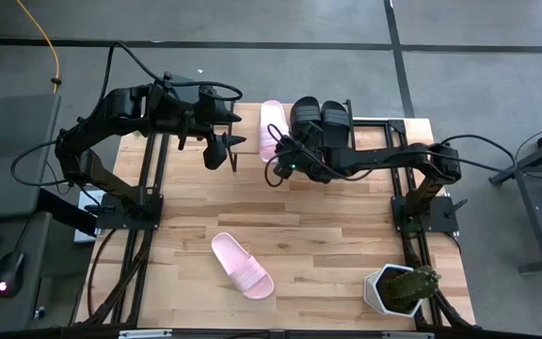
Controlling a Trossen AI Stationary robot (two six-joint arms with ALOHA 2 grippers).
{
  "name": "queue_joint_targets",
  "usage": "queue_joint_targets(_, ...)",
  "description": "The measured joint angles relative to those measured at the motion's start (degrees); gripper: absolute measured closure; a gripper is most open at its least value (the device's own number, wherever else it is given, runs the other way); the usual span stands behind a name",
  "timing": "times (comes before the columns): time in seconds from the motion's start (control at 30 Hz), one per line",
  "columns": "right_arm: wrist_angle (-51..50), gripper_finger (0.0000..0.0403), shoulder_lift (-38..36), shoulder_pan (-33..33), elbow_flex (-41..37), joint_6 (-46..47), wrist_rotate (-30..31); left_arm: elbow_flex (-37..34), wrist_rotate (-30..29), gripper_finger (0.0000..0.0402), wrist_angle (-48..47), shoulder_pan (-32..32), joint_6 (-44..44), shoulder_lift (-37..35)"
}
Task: Pick and place slides into the shelf
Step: Put the top pink slipper on the shelf
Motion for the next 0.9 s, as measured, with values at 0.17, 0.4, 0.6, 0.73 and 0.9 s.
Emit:
queue_joint_targets(0.17, -6.37, 0.0193, -0.01, 0.07, 5.25, 1.21, -2.04, 0.00, 0.00, 0.0158, -0.05, 0.01, 0.00, 0.00)
queue_joint_targets(0.4, -14.24, 0.0193, -0.06, -0.36, 7.09, 5.34, -4.13, 0.00, 0.00, 0.0158, -1.31, 0.00, -0.39, 0.00)
queue_joint_targets(0.6, -15.78, 0.0193, -0.07, -2.02, 7.07, 5.83, -9.00, 0.00, 0.00, 0.0158, -1.33, 0.01, -0.39, 0.00)
queue_joint_targets(0.73, -9.23, 0.0193, -0.24, -1.90, 7.07, -0.41, -15.82, 0.00, 0.00, 0.0158, -1.31, 0.00, -0.39, 0.01)
queue_joint_targets(0.9, -0.22, 0.0198, -0.59, -2.29, 7.07, -6.31, -27.55, 0.00, 0.00, 0.0158, -1.31, 0.01, -0.39, 0.00)
